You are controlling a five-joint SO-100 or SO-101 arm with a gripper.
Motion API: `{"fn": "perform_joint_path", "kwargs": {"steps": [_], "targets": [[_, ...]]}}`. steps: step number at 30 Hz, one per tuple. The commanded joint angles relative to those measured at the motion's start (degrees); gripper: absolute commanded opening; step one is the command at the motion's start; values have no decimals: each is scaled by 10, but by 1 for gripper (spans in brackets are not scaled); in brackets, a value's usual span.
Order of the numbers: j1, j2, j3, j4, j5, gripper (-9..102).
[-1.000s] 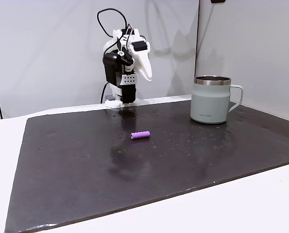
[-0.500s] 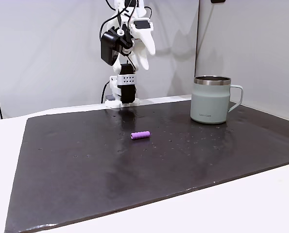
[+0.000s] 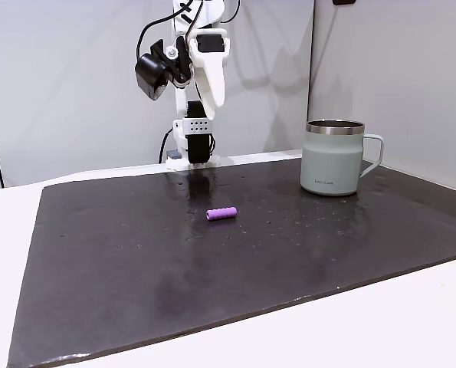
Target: Grasp a pengrip and put it in the cup.
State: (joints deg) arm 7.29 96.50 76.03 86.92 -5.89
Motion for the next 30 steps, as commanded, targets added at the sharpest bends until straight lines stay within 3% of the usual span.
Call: {"fn": "perform_joint_path", "kwargs": {"steps": [1,14,30], "targets": [[4,-13,-39,-1,-40,27],[36,-185,-117,-29,-88,27],[40,-399,-285,11,-95,26]]}}
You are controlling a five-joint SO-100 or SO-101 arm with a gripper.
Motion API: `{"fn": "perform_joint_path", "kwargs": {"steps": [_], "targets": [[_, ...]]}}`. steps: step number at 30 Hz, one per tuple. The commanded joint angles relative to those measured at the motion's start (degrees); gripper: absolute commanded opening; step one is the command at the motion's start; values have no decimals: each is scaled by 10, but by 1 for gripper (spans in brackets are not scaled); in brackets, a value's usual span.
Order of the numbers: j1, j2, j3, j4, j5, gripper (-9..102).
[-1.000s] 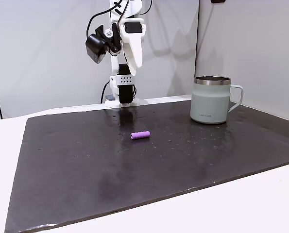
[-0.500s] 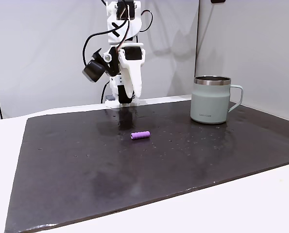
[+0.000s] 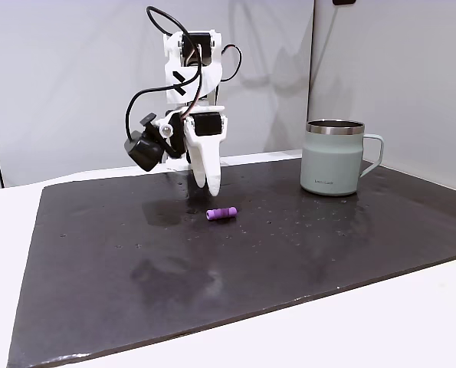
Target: Grasp a pengrip and put it in the cup.
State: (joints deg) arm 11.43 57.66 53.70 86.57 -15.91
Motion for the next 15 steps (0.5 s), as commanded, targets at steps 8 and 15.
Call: {"fn": "perform_joint_path", "kwargs": {"steps": [8,15], "targets": [[-22,-69,-117,25,7,25],[-41,-92,-121,21,11,25]]}}
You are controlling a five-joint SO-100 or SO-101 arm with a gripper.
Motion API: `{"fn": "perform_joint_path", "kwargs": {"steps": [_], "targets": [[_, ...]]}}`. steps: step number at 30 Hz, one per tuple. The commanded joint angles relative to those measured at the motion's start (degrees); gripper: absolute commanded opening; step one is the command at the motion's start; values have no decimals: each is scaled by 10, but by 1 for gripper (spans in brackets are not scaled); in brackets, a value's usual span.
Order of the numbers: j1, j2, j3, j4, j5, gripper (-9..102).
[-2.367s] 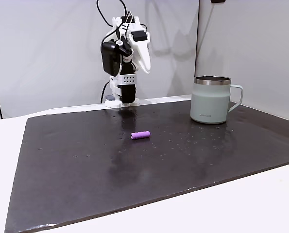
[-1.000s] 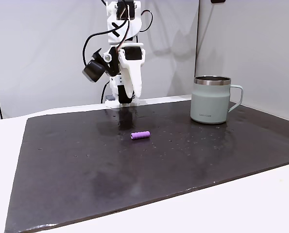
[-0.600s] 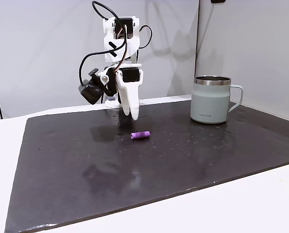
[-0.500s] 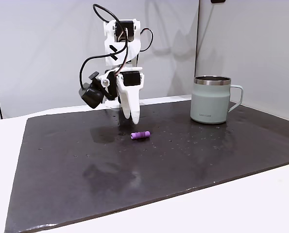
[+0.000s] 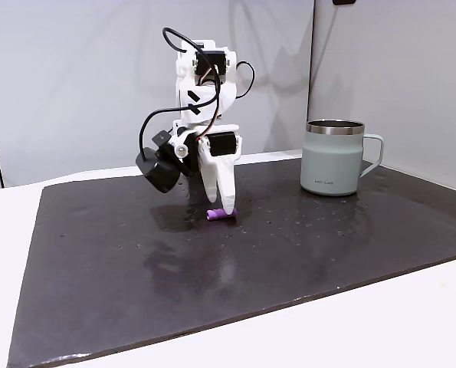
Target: Grasp a pengrip and put it in the cup.
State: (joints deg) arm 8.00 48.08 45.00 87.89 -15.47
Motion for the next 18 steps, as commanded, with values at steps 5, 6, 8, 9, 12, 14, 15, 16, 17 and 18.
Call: {"fn": "perform_joint_path", "kwargs": {"steps": [5,6,8,9,12,14,15,16,17,18], "targets": [[-7,-17,-33,4,6,24],[-7,-21,-33,2,5,23],[-6,-28,-29,-2,4,20],[-6,-30,-25,-4,4,17],[-6,-30,-11,-11,3,10],[-7,-30,-8,-13,2,8],[-7,-30,-8,-14,2,7],[-7,-30,-8,-14,2,6],[-7,-30,-8,-14,2,5],[-7,-29,-8,-14,4,4]]}}
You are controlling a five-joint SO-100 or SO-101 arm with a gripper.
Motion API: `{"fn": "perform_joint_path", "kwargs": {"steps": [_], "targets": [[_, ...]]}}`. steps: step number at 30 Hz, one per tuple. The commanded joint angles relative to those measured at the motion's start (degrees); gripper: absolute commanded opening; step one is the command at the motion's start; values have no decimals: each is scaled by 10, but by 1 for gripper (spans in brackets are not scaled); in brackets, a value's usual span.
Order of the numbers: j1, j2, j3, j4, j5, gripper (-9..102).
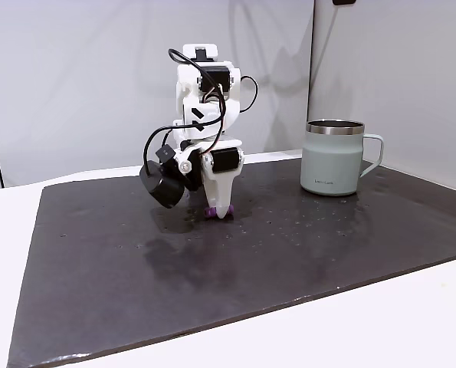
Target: Grasp a pengrip and put it in the cup.
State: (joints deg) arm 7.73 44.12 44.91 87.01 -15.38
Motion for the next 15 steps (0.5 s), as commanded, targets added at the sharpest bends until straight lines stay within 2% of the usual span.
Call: {"fn": "perform_joint_path", "kwargs": {"steps": [1,7,15], "targets": [[-4,12,-7,-6,4,2],[-1,64,-11,11,18,0],[-20,229,-12,76,46,0]]}}
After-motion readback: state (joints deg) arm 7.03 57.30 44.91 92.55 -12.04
